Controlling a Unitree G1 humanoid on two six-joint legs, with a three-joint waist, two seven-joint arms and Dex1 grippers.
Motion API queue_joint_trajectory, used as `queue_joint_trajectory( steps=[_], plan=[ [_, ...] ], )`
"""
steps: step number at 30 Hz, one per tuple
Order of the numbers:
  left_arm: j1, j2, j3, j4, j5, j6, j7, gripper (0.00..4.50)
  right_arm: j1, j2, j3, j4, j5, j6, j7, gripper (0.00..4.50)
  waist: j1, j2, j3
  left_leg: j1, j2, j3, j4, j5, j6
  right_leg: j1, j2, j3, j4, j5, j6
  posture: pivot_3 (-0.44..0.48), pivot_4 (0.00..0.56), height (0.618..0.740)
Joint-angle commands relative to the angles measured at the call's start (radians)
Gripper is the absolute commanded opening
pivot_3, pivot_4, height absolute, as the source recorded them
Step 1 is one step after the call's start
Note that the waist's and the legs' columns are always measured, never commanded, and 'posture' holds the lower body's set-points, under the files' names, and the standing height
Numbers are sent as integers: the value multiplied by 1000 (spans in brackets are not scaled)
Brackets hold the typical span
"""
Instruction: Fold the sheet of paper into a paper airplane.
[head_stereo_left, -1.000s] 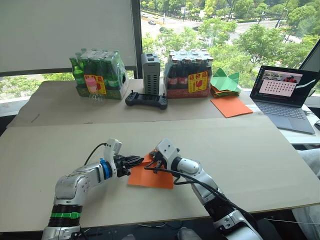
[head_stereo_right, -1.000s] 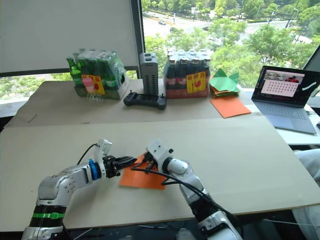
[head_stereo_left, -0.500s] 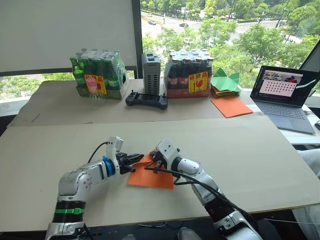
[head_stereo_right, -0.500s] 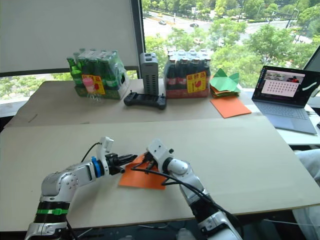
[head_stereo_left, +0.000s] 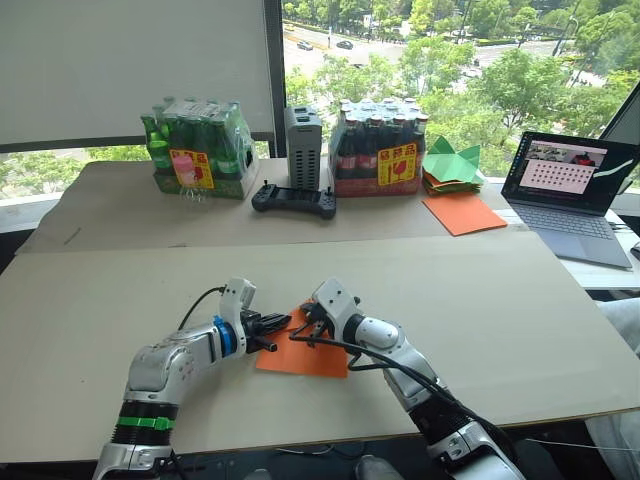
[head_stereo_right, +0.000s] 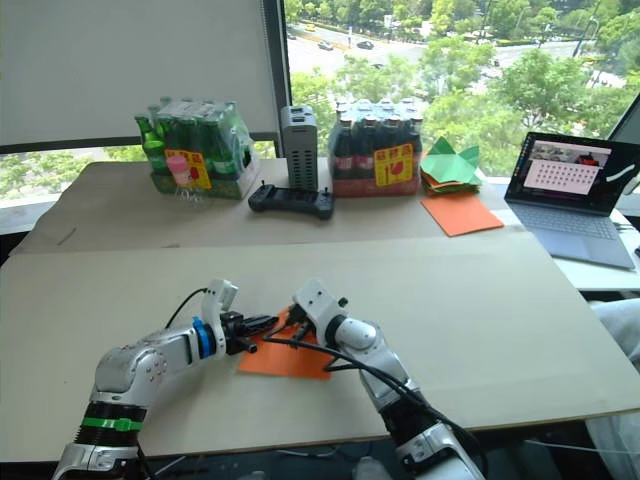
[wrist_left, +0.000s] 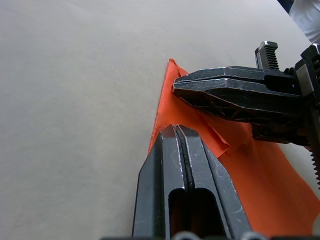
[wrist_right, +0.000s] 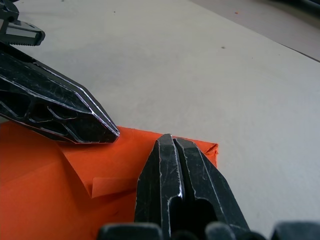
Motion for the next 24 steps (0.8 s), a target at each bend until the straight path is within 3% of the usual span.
queue_joint_trajectory(
  steps=[1,24],
  plan=[
    [16,7,-28,18,28,-3,5,38,19,18,15,-37,19,12,24,0,0,0,0,0,0,0,0,0,0,0,0,0,0,0,0,0,150,740],
    [21,-4,-28,4,25,-7,18,38,-42,20,67,59,-96,102,-13,0,0,0,0,0,0,0,0,0,0,0,0,0,0,0,0,0,150,740]
  ],
)
